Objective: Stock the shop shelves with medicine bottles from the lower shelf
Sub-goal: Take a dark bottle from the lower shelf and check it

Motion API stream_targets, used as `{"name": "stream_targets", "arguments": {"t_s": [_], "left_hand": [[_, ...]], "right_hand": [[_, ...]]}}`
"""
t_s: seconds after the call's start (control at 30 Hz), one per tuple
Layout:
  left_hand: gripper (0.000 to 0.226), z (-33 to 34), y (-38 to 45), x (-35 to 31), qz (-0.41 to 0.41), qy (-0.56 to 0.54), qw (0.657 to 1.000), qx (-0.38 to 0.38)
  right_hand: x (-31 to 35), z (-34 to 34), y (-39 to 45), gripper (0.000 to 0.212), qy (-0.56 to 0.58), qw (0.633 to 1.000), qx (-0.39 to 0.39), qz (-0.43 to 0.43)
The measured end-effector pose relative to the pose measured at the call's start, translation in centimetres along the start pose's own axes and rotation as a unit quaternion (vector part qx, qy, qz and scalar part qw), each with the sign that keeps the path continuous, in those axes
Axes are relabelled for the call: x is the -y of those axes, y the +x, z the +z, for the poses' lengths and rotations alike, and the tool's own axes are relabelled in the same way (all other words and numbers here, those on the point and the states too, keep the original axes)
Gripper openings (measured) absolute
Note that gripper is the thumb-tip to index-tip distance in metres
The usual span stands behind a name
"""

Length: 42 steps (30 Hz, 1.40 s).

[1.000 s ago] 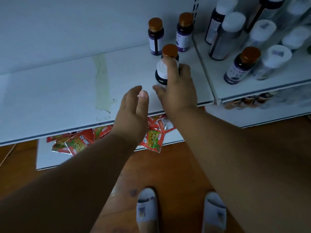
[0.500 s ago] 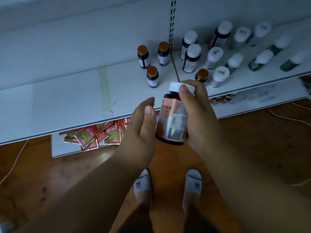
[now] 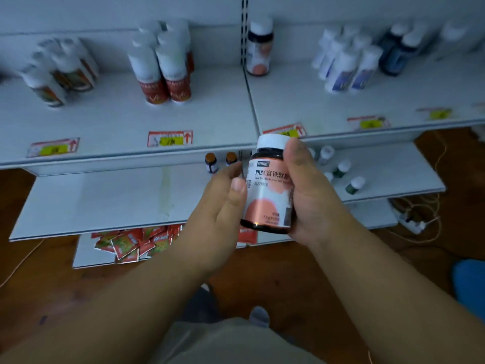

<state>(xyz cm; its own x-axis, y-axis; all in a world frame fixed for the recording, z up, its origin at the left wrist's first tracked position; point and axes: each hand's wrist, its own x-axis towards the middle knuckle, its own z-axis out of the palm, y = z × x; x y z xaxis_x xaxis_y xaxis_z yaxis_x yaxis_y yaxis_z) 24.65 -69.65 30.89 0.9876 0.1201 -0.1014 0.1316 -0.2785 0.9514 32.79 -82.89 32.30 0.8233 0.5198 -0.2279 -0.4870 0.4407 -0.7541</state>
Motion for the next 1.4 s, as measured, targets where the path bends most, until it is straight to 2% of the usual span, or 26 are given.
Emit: {"name": "stream_targets", "arguments": {"t_s": [0.07,0.2,0.3,0.47,0.63,0.8,0.9,1.0,1.07,1.17,1.27,1.4], "left_hand": [[0.065,-1.0,1.1,-1.1,0.013,-0.003,1.0,-0.006],[0.072,-3.6,4.5,-2.1,0.031,0.046,0.998,-0.014],[0.077,-5.1,7.8,-2.6,0.042,0.073,0.996,0.0],[0.085,-5.8,14.1,-2.4,0.078,0.153,0.985,0.024],[0.089,-4.0,20.8,-2.6,0.099,0.22,0.97,0.027],[0.083,-1.8,26.7,-3.0,0.059,0.306,0.95,0.006],[0.087,-0.6,28.8,-3.6,0.035,0.313,0.949,-0.021],[0.071,0.5,30.0,-3.5,0.039,0.349,0.931,-0.102],[0.062,0.9,30.8,-3.3,0.064,0.361,0.915,-0.171],[0.066,1.0,32.3,-3.2,0.13,0.381,0.887,-0.227],[0.074,0.8,34.0,-3.3,0.152,0.43,0.864,-0.214],[0.079,0.6,35.1,-2.8,0.141,0.451,0.859,-0.198]], "right_hand": [[1.6,1.5,1.3,0.076,-0.045,0.998,-0.004,-0.043],[3.8,3.7,4.5,0.047,-0.123,0.987,-0.037,-0.1],[4.9,4.2,7.4,0.047,-0.207,0.967,-0.093,-0.116],[8.0,2.8,11.6,0.04,-0.296,0.937,-0.093,-0.158],[13.4,-0.9,17.2,0.046,-0.446,0.872,-0.103,-0.173],[18.1,-4.4,23.4,0.039,-0.518,0.837,-0.056,-0.166],[19.0,-6.3,26.2,0.04,-0.575,0.799,-0.041,-0.172],[18.7,-7.9,28.3,0.044,-0.645,0.736,-0.035,-0.206],[18.3,-8.9,29.4,0.047,-0.663,0.715,-0.039,-0.218],[18.3,-9.7,30.6,0.05,-0.686,0.688,-0.038,-0.235],[18.9,-9.6,31.6,0.051,-0.716,0.655,-0.017,-0.24],[19.6,-8.9,32.5,0.053,-0.771,0.584,0.004,-0.255]]}}
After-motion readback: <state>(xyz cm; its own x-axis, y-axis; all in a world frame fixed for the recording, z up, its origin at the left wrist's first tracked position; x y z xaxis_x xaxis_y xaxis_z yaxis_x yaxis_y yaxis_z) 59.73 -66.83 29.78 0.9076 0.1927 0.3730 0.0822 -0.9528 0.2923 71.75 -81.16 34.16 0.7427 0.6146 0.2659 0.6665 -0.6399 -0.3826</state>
